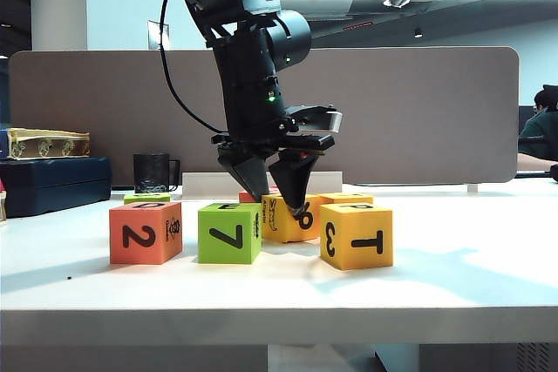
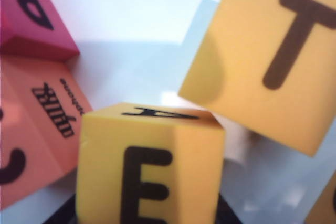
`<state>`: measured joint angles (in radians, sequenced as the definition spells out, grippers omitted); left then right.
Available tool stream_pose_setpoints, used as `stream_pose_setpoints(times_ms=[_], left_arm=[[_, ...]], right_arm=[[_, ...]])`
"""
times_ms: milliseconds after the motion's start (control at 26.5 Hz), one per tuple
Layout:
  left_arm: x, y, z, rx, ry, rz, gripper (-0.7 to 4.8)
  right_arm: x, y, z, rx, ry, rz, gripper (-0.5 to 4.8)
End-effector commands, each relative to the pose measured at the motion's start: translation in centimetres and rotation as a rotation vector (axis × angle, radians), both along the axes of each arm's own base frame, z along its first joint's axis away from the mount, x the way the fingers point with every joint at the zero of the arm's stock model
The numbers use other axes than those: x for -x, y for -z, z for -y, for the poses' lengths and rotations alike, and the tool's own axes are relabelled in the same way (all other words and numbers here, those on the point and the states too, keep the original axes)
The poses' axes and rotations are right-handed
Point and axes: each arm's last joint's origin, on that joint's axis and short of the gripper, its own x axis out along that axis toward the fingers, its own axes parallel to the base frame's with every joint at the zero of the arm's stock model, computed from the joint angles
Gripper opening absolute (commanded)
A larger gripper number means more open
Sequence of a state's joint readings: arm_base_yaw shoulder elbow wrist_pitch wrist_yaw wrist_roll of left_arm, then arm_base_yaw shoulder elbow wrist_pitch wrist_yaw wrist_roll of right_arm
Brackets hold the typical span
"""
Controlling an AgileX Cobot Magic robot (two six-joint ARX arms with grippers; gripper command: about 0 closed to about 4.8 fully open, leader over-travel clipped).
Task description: Select the appropriate blocks from the scattered letter blocks on the table and arrange them in a row to spell out "DEEP".
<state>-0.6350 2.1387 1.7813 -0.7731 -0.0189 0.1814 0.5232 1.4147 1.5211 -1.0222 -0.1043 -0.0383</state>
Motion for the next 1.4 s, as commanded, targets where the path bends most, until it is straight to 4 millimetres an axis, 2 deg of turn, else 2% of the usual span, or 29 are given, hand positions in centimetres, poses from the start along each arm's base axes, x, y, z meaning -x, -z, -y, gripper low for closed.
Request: stream_pose_setpoints(times_ms=[38,264,415,567,718,906,1209,1397], left_arm=[[0.8,-1.4,0.2,0.031,-0.027,0.002,2.63],[2.0,-4.9,-0.4,0.123,-0.143,0.010,2.63],[2.9,-6.2,-1.1,0.158,-0.246,-0.031,2.63],[4.2,-5.8,-1.2,0.099,-0.291,-0.143,2.63],[5.7,-5.6,0.3,0.079,-0.244,-0.158,2.63],[7.1,-5.4,1.0,0.027,-0.257,-0.189,2.63],[7.8,-5.2,0.7,-0.063,-0.288,-0.186,2.63],[7.8,-5.4,1.0,-0.045,-0.283,-0.173,2.63]], right_arm=[[0.1,-0.3,0.0,0.000,-0.014,0.024,-0.01],[0.1,-0.3,0.0,0.000,-0.014,0.024,-0.01],[0.1,-0.3,0.1,0.003,-0.014,0.020,-0.01],[0.2,-0.3,0.1,0.007,-0.014,0.012,-0.01],[0.2,-0.3,0.1,0.007,-0.014,0.013,-0.01],[0.2,-0.3,0.1,0.007,-0.014,0.013,-0.01],[0.2,-0.3,0.1,0.007,-0.014,0.012,-0.01],[0.2,-0.3,0.1,0.007,-0.014,0.013,-0.01]])
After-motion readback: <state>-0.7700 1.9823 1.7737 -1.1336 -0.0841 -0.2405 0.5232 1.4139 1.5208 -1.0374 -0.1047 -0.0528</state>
